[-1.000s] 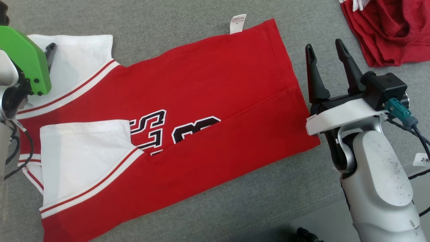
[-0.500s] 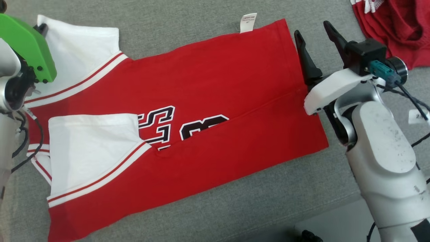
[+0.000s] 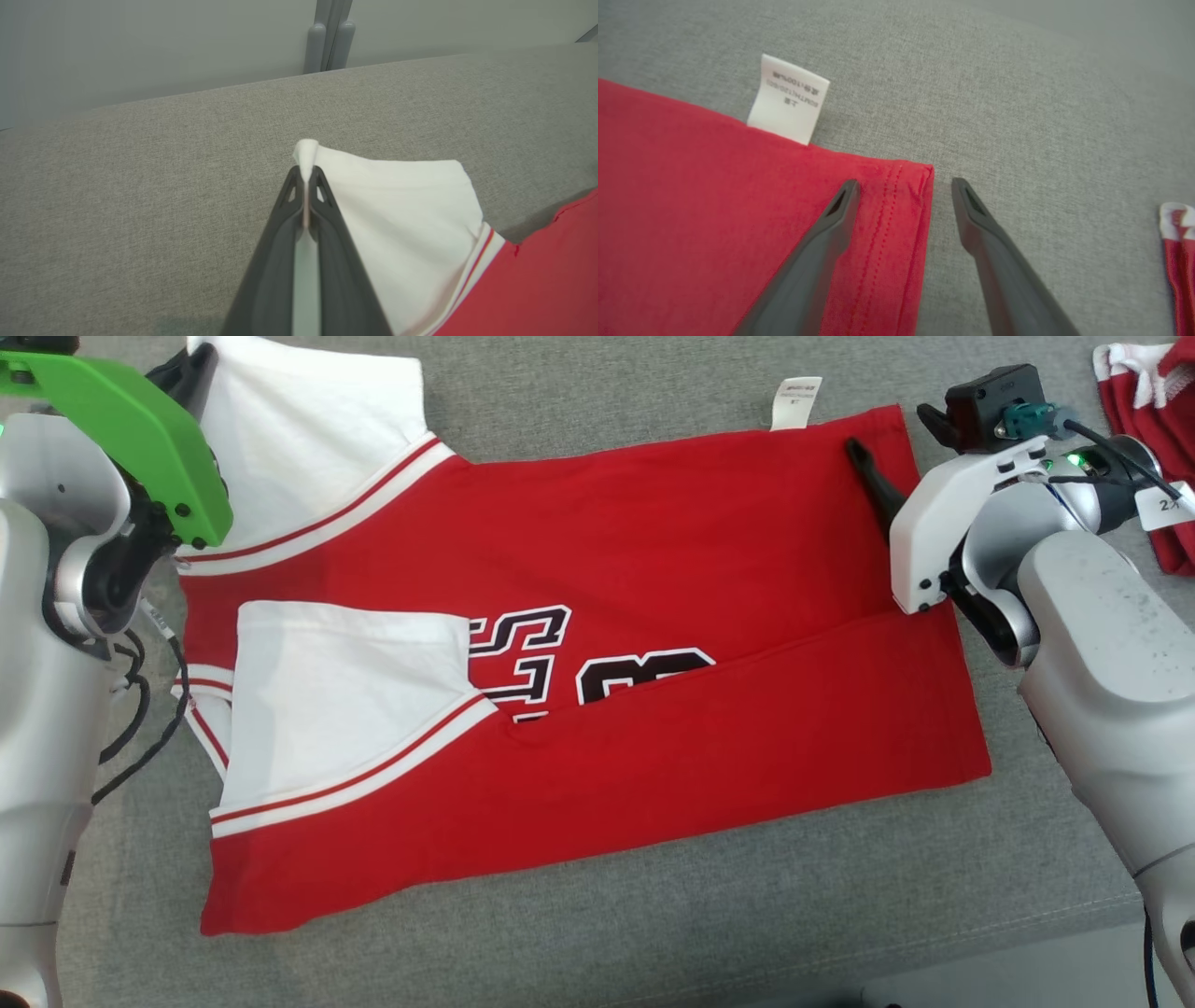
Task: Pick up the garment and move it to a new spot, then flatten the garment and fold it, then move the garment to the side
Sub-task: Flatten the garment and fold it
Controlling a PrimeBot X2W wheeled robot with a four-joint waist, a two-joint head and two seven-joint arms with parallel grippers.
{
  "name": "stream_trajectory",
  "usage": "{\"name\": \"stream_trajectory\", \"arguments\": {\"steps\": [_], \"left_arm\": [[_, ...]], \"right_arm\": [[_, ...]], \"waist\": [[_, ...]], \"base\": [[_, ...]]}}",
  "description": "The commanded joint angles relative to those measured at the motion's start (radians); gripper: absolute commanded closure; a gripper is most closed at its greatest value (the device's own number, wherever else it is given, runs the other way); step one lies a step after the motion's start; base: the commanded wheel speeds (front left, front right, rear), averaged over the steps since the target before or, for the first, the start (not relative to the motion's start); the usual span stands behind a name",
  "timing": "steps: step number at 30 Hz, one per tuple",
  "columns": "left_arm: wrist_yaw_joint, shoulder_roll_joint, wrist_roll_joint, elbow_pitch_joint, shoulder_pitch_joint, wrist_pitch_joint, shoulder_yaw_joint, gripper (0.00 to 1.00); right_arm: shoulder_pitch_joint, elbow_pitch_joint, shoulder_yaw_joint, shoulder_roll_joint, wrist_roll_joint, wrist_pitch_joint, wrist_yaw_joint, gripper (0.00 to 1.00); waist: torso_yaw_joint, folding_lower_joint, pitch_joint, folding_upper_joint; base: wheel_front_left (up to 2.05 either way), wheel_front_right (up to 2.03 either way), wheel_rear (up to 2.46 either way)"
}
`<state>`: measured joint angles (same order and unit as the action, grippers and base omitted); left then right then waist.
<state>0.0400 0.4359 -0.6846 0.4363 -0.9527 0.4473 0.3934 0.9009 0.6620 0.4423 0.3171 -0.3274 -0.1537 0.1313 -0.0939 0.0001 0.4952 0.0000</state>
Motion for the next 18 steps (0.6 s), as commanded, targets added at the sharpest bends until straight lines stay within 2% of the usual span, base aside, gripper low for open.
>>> {"name": "stream_trajectory", "arguments": {"steps": [1,2,3,4,5,6,10,16,18], "left_arm": [[0.004,-0.005,-0.003,-0.009,0.012,-0.007,0.004,1.0],[0.006,-0.008,-0.003,-0.015,0.013,-0.011,0.008,1.0],[0.011,-0.008,0.003,-0.021,0.012,-0.017,0.011,1.0],[0.011,-0.01,0.005,-0.022,0.012,-0.022,0.011,1.0],[0.011,-0.016,0.003,-0.022,0.013,-0.027,0.014,1.0],[0.013,-0.02,0.002,-0.023,0.015,-0.028,0.016,1.0],[0.019,-0.025,0.0,-0.02,0.023,-0.041,0.023,1.0],[0.027,-0.019,0.001,-0.018,0.044,-0.097,0.017,1.0],[0.045,-0.018,-0.007,-0.036,0.064,-0.131,0.022,1.0]], "right_arm": [[0.022,0.026,0.022,0.013,-0.041,-0.025,-0.001,0.0],[0.032,0.039,0.036,0.019,-0.06,-0.038,-0.001,0.0],[0.045,0.052,0.052,0.028,-0.08,-0.046,-0.001,0.14],[0.052,0.062,0.062,0.033,-0.093,-0.05,-0.001,0.6],[0.061,0.075,0.074,0.039,-0.11,-0.051,-0.001,0.78],[0.067,0.084,0.081,0.043,-0.122,-0.055,-0.001,1.0],[0.088,0.115,0.108,0.055,-0.166,-0.045,-0.002,1.0],[0.101,0.135,0.126,0.055,-0.171,0.073,-0.002,1.0],[0.088,0.138,0.128,0.05,-0.163,0.126,-0.002,1.0]], "waist": [[0.022,-0.0001,0.005,0.0],[0.026,-0.0001,0.005,0.0],[0.03,-0.0001,0.006,0.0],[0.032,-0.0001,0.006,0.0],[0.035,-0.0001,0.005,0.0],[0.036,-0.0001,0.003,0.0],[0.037,-0.0001,-0.01,0.0],[0.032,-0.0001,-0.048,0.0],[0.031,-0.0001,-0.068,0.0]], "base": [[0.0,0.0,0.0],[0.0,0.0,0.0],[0.0,0.0,0.0],[0.0,0.0,0.0],[0.0,0.0,0.0],[0.0,0.0,0.0],[0.0,0.0,0.0],[0.0,0.0,0.0],[0.0,0.0,0.0]]}}
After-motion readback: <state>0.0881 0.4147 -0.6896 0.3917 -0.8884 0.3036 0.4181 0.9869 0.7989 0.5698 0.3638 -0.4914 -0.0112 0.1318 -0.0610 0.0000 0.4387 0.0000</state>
